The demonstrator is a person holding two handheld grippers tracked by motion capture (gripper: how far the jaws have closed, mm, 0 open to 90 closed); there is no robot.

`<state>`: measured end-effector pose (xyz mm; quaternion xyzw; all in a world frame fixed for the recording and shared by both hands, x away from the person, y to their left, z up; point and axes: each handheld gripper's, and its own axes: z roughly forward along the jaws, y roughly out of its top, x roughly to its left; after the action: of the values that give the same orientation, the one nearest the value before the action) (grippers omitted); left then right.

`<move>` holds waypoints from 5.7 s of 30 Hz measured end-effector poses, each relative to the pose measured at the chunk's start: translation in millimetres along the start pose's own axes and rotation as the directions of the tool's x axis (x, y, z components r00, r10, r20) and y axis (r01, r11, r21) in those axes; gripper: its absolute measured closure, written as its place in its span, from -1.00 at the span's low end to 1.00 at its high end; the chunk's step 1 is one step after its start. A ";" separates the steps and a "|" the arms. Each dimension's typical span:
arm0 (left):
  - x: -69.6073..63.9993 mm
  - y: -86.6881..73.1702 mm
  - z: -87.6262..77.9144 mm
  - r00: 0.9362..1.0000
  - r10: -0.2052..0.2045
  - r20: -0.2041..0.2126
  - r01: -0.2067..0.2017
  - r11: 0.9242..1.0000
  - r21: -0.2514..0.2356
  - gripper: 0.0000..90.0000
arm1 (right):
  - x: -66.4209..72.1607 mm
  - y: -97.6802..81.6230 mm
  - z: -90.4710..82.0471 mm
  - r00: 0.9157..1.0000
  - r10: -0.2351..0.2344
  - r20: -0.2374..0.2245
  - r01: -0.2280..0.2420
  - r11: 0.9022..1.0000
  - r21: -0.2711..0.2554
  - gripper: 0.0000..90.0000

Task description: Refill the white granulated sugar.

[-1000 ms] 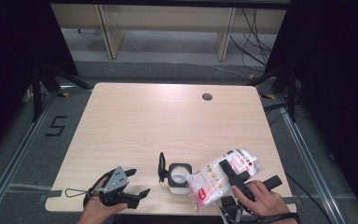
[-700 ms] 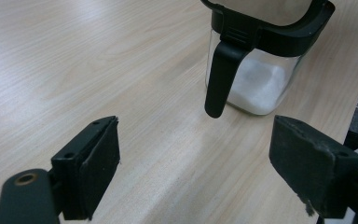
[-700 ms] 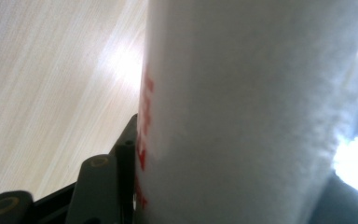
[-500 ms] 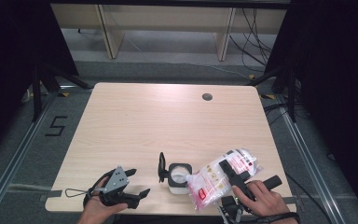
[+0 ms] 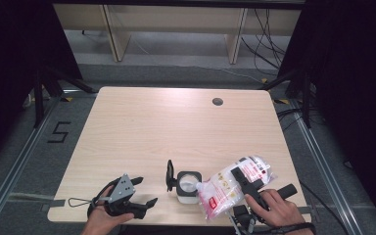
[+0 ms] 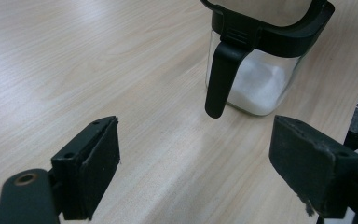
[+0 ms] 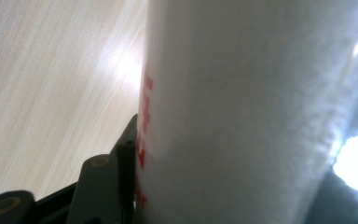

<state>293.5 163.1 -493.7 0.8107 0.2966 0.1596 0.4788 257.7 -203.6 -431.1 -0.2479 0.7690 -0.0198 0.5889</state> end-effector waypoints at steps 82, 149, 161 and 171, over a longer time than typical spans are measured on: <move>-0.6 -0.1 0.1 1.000 -0.008 0.005 0.008 1.000 0.006 -0.65 | -1.4 -2.0 -0.2 1.000 -0.004 -0.005 0.003 1.000 -0.005 0.09; 0.0 -0.1 -0.2 1.000 0.001 -0.001 -0.001 1.000 0.003 -0.65 | -2.8 -1.0 -0.7 1.000 -0.010 -0.005 0.010 1.000 -0.009 0.11; 0.1 0.1 -0.4 1.000 0.003 -0.002 -0.003 1.000 0.004 -0.65 | -4.3 -0.4 -1.6 1.000 -0.018 0.000 0.018 1.000 -0.017 0.11; 0.0 0.0 -0.4 1.000 0.002 -0.002 -0.002 1.000 0.004 -0.65 | -3.9 -3.0 -0.9 1.000 0.004 -0.007 -0.004 1.000 -0.028 0.11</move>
<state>293.3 163.4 -493.5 0.8117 0.2965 0.1601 0.4770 258.7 -204.9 -426.4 -0.2545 0.7717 -0.0088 0.5828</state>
